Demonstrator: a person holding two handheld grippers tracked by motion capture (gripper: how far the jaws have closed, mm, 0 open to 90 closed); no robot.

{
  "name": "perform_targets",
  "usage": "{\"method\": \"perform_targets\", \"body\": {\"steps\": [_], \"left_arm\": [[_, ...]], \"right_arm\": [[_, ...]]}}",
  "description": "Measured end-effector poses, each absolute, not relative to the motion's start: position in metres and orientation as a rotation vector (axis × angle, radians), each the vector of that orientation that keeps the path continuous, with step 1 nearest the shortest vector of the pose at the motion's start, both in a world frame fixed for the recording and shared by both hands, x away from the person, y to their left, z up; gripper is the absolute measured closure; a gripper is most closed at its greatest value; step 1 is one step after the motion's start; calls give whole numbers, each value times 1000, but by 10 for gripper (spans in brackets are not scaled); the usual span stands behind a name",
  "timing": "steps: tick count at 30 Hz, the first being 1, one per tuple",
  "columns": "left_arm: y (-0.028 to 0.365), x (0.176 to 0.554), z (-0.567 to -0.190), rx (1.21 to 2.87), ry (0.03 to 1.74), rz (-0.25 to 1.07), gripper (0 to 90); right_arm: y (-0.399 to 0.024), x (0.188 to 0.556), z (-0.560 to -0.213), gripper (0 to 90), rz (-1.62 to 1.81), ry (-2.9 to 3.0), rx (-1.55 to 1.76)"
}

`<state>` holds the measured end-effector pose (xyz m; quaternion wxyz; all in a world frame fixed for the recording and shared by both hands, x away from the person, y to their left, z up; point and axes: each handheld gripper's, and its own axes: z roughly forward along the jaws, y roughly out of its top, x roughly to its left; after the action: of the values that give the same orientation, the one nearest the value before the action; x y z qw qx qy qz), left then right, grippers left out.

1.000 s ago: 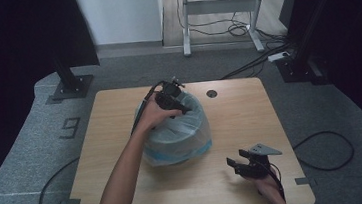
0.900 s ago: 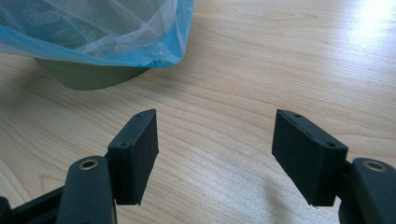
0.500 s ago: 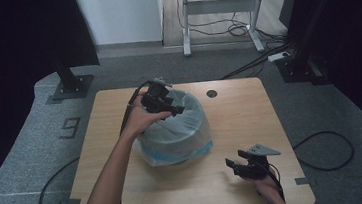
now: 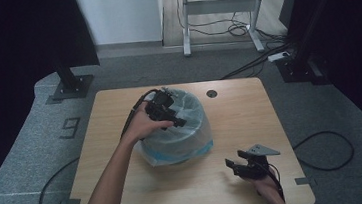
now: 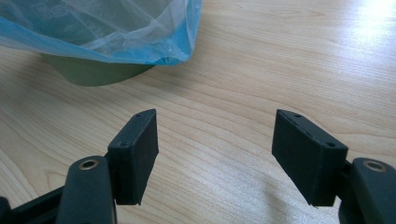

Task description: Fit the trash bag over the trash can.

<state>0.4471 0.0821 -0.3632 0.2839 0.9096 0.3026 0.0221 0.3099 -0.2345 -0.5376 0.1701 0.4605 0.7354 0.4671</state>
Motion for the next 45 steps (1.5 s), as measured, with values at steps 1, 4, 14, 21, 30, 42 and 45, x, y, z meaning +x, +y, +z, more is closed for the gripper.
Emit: {"method": "perform_targets", "body": {"steps": [1,4,14,21,30,42,45], "left_arm": [[82,447,-364,2441,817,58,369],[81,447,-364,2455,825,61,370],[89,437,-354,2430,794,145,358],[121,421,-340,2397,797,174,357],[138,406,-349,2490,796,164,339],[127,412,-366,2571,807,158,332],[129,410,-363,2537,803,186,329]], "right_arm": [[-235,310,-537,308,1328,2088,1308],[-234,310,-537,308,1329,2088,1309],[-237,309,-535,308,1335,2086,1318],[-241,309,-536,309,1352,2076,1351],[-238,308,-535,309,1353,2085,1354],[-242,308,-537,309,1349,2079,1370],[-243,308,-537,309,1347,2077,1369]]}}
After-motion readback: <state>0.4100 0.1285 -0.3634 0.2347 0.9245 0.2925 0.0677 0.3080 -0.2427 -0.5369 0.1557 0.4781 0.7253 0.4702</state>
